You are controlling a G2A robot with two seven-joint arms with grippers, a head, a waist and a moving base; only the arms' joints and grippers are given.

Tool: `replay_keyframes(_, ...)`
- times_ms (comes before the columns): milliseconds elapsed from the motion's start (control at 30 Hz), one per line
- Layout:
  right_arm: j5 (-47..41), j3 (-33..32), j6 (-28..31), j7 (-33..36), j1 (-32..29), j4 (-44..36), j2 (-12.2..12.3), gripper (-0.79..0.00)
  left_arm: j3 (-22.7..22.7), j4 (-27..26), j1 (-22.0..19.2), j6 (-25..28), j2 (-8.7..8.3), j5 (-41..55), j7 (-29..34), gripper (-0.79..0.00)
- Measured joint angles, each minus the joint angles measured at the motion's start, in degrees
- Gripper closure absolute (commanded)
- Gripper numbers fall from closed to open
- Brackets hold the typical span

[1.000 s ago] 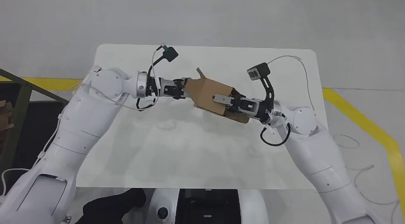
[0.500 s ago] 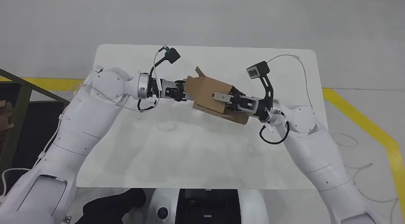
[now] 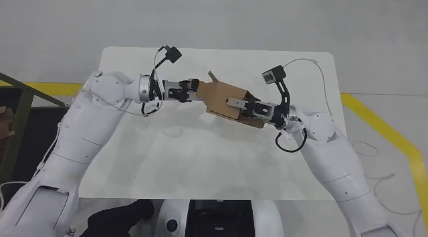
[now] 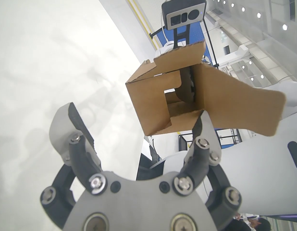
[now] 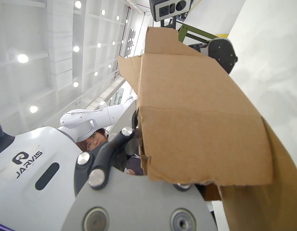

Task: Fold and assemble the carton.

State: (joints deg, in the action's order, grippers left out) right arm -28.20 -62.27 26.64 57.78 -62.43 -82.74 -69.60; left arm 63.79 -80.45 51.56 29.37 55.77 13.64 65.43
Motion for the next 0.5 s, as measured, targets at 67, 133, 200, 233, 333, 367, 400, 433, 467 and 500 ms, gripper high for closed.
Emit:
replay_keyframes(67,0.05,-0.04,-0.12,0.14,-0.12,0.18,0.04,0.000,0.74,0.68,0.32,0.42,-0.13,0.57,-0.53,-0.785)
replay_keyframes(133,0.00,0.05,-0.47,0.69,-0.16,0.51,0.07,0.000,1.65,1.46,0.65,0.74,-0.29,1.06,-1.19,-0.785)
replay_keyframes(200,0.46,0.44,-1.24,1.88,0.05,1.00,0.11,0.000,2.57,2.09,0.92,0.65,-0.44,1.40,-2.10,-0.785)
replay_keyframes(233,0.88,0.66,-1.62,2.48,0.21,1.22,0.13,0.000,2.94,2.30,1.01,0.49,-0.50,1.49,-2.49,-0.785)
replay_keyframes(333,1.99,1.65,-2.52,4.49,0.73,1.82,0.13,0.000,4.07,2.76,1.15,-0.28,-0.69,1.27,-4.03,-0.785)
replay_keyframes(367,2.18,1.95,-2.69,5.05,0.89,2.01,0.12,0.000,4.32,2.73,1.12,-0.65,-0.75,0.33,-4.73,-0.785)
replay_keyframes(400,2.07,2.42,-2.89,5.97,1.07,2.15,0.07,0.000,4.40,2.34,1.16,-1.11,-0.79,-1.18,-5.66,-0.785)
replay_keyframes(433,1.42,2.79,-2.97,6.91,1.19,2.20,0.02,0.000,4.32,1.99,1.21,-1.47,-0.79,-2.25,-6.31,-0.785)
replay_keyframes(467,0.64,3.09,-2.94,7.92,1.33,2.29,-0.03,0.000,4.16,1.66,1.23,-1.99,-0.79,-3.48,-6.96,-0.785)
replay_keyframes(500,-0.04,3.39,-2.78,9.09,1.54,2.37,-0.06,0.000,3.77,1.14,1.26,-2.78,-0.74,-5.00,-7.69,-0.785)
